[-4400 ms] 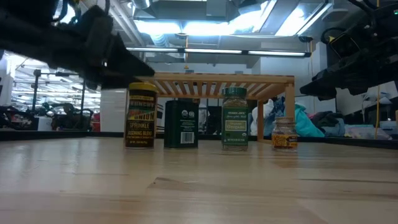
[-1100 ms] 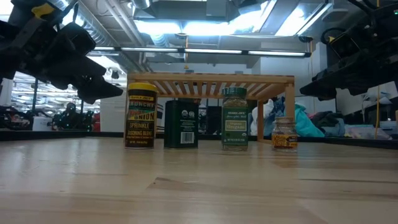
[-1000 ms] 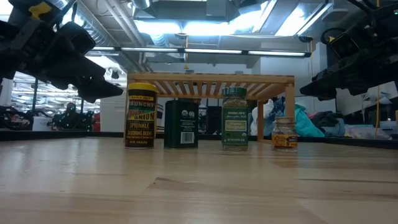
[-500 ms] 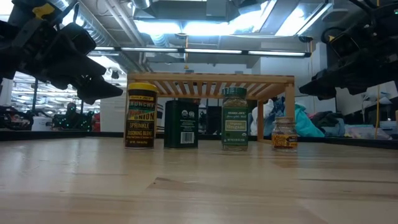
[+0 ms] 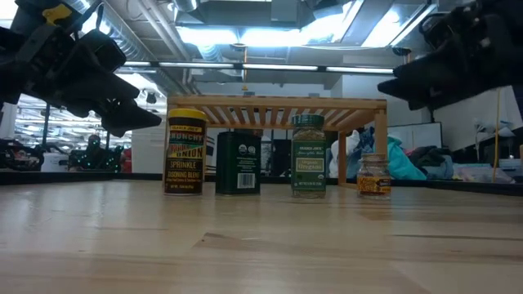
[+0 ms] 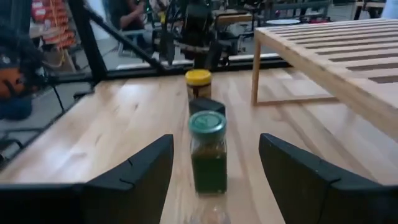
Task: Shelf spices
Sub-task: Put the small brown seasoning bottle on the shelf
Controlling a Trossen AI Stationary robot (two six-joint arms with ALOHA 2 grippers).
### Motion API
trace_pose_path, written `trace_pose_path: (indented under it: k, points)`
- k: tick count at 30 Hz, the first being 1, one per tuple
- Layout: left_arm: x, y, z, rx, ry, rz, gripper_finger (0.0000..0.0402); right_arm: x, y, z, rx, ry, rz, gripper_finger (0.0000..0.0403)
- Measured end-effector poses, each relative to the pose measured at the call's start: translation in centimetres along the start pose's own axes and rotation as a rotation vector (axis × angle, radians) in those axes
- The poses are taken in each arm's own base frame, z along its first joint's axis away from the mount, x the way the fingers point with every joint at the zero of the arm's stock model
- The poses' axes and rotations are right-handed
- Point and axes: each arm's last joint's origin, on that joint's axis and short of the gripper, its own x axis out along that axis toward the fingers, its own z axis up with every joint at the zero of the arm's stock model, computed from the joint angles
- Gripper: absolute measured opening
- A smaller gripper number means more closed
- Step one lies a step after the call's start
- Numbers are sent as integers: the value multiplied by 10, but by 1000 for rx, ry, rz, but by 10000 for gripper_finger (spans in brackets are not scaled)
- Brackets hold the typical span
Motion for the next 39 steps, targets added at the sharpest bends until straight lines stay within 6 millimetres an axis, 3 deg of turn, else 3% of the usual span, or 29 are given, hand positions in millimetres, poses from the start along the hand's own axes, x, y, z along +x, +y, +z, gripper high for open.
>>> trace_pose_path:
  k: [7,31,39]
  points:
    - [0,0,0,0,1,0,334,8,-1,-14,136,116,4,243]
    - [0,0,0,-11,3,1,333,36,-6,-62,156,370,-35,243]
    - [0,0,-1,-11,6,2,333,55,-6,-60,156,379,-21,243]
